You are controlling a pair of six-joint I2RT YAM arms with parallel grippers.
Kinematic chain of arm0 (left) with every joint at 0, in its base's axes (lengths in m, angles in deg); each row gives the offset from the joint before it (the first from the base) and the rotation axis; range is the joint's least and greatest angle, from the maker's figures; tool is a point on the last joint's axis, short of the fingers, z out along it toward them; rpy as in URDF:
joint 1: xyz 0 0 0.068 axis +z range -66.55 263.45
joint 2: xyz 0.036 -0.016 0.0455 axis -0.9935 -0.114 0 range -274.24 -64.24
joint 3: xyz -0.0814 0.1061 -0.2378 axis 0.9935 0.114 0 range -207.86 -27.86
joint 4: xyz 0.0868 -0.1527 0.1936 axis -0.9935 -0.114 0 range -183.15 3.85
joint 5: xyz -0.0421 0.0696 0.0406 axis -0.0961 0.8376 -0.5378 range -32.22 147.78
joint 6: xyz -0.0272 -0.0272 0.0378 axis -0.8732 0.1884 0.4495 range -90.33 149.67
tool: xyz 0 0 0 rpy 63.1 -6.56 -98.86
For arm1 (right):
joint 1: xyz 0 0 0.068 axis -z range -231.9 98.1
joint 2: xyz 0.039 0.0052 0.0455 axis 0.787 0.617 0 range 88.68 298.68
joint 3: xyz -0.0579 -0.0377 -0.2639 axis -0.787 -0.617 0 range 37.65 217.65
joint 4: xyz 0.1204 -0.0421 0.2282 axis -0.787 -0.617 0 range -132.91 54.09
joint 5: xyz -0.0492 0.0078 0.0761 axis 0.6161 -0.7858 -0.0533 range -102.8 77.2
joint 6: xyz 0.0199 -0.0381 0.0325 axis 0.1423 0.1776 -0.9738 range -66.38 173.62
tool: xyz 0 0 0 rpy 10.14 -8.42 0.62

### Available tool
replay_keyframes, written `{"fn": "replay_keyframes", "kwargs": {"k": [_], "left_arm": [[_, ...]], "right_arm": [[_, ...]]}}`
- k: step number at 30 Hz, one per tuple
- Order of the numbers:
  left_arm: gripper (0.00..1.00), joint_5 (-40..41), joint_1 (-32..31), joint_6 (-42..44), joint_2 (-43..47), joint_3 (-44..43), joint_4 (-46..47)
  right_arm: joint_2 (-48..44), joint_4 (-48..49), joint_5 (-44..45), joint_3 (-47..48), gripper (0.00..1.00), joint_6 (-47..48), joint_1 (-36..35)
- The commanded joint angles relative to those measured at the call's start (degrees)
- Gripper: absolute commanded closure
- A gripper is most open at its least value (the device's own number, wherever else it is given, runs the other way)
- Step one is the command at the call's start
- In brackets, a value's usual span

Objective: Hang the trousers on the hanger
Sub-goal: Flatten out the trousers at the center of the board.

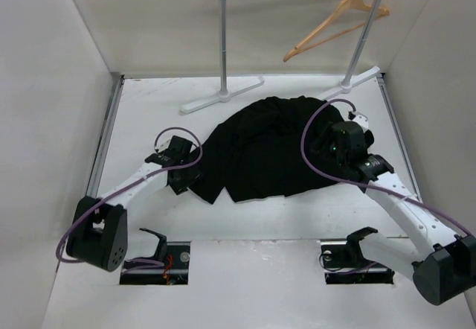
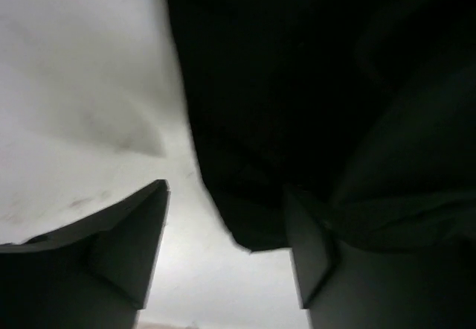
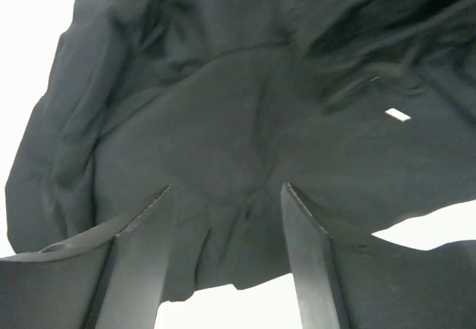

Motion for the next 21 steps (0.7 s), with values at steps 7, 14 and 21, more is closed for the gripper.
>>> {"fn": "replay_keyframes", "kwargs": {"k": [7, 14, 21], "left_arm": [[0.96, 2.6, 9.0, -2.6, -4.3, -6.7, 13.3], [0.98, 5.0, 28.7, -2.4, -10.2, -27.0, 12.6], [0.60, -7.8, 22.5, 4.2, -8.8, -24.7, -1.3]], "right_arm": [[4.5, 1.7, 1.1, 0.1, 0.31, 0.5, 9.8], [12.0, 2.7, 1.0, 5.8, 0.32, 2.4, 12.5], [15.5, 3.0, 1.8, 8.8, 0.37, 2.8, 13.2]]}}
